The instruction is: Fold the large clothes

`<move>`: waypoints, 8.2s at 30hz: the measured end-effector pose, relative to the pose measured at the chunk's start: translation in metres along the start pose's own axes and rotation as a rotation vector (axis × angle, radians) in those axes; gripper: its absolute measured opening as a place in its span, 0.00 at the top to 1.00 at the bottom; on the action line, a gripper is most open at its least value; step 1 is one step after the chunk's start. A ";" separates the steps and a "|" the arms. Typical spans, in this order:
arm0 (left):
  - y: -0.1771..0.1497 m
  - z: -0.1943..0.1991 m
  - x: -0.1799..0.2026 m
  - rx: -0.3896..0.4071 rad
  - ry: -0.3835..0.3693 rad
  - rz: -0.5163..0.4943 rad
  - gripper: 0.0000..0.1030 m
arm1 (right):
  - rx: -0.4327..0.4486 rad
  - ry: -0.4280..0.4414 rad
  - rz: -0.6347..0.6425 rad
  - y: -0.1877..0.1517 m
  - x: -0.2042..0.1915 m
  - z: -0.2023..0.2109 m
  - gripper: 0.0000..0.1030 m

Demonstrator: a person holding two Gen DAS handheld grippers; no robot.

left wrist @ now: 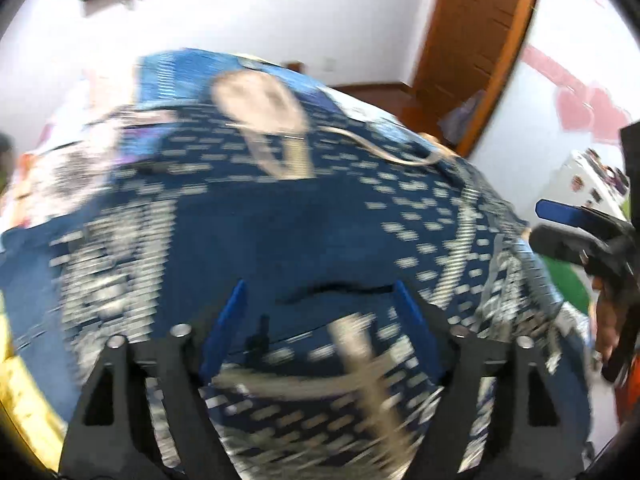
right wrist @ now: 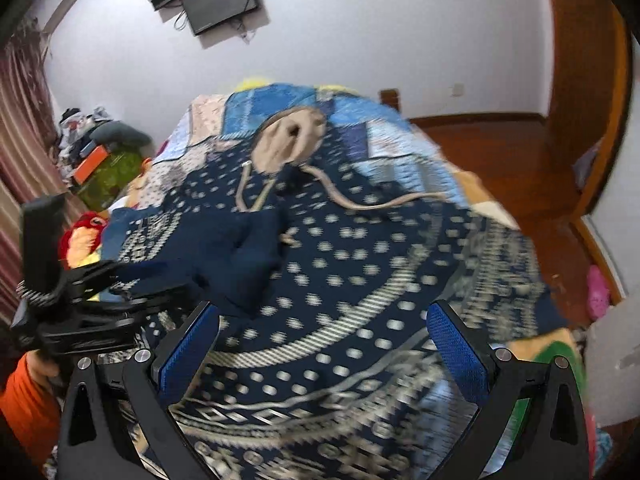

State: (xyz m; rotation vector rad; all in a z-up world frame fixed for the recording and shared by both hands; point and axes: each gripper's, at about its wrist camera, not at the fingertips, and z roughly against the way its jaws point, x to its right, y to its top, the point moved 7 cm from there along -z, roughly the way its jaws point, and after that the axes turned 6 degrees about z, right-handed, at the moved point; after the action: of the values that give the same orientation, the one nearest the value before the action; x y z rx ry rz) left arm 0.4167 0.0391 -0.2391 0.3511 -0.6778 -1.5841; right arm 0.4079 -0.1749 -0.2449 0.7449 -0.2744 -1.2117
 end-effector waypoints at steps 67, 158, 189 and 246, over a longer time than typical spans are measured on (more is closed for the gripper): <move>0.024 -0.062 -0.209 -0.079 0.055 0.418 0.84 | 0.020 -0.255 0.303 0.030 -0.005 -0.057 0.07; -0.029 0.045 -0.099 0.079 0.259 0.055 0.10 | -0.212 0.010 -0.111 -0.007 -0.052 -0.135 0.91; 0.077 -0.047 0.168 0.012 0.068 -0.311 0.09 | -0.036 -0.238 -0.082 -0.029 0.124 0.076 0.91; -0.031 -0.007 -0.157 -0.018 0.174 0.324 0.91 | -0.189 -0.434 0.185 -0.007 0.074 -0.058 0.00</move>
State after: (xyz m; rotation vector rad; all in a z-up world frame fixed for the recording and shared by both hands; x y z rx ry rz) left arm 0.4184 0.1915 -0.2892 0.3429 -0.5546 -1.2358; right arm 0.4619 -0.2225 -0.3059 0.2789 -0.5654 -1.1941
